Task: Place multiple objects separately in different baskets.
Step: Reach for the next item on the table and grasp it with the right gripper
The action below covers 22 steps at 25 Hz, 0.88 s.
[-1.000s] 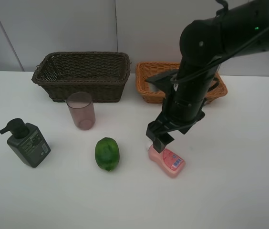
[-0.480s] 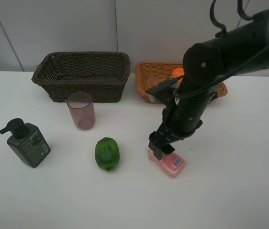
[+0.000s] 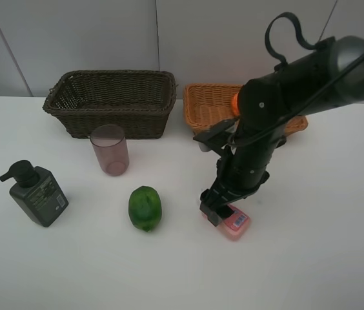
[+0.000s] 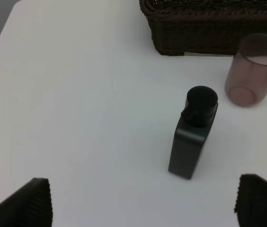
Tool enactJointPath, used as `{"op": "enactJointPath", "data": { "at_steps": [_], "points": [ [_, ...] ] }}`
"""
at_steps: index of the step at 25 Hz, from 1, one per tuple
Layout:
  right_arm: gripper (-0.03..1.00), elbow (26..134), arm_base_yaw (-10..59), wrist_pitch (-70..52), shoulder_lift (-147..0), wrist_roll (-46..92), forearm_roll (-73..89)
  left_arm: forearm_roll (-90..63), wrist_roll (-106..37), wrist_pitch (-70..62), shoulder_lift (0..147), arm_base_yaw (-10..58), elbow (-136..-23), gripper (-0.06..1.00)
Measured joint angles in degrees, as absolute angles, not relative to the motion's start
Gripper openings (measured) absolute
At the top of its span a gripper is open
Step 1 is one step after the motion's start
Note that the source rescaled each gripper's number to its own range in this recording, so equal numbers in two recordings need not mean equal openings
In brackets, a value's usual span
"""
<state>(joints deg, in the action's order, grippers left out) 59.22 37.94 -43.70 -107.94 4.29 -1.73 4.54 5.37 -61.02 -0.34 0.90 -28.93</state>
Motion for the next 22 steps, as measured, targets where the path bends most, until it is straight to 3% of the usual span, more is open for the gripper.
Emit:
{"op": "enactJointPath", "data": {
  "at_steps": [22],
  "points": [
    [0.66,59.2,37.9,-41.3,-109.4,4.3,-1.7,4.5,5.4,-61.0,-0.3,0.9,-28.9,1.00]
  ]
}}
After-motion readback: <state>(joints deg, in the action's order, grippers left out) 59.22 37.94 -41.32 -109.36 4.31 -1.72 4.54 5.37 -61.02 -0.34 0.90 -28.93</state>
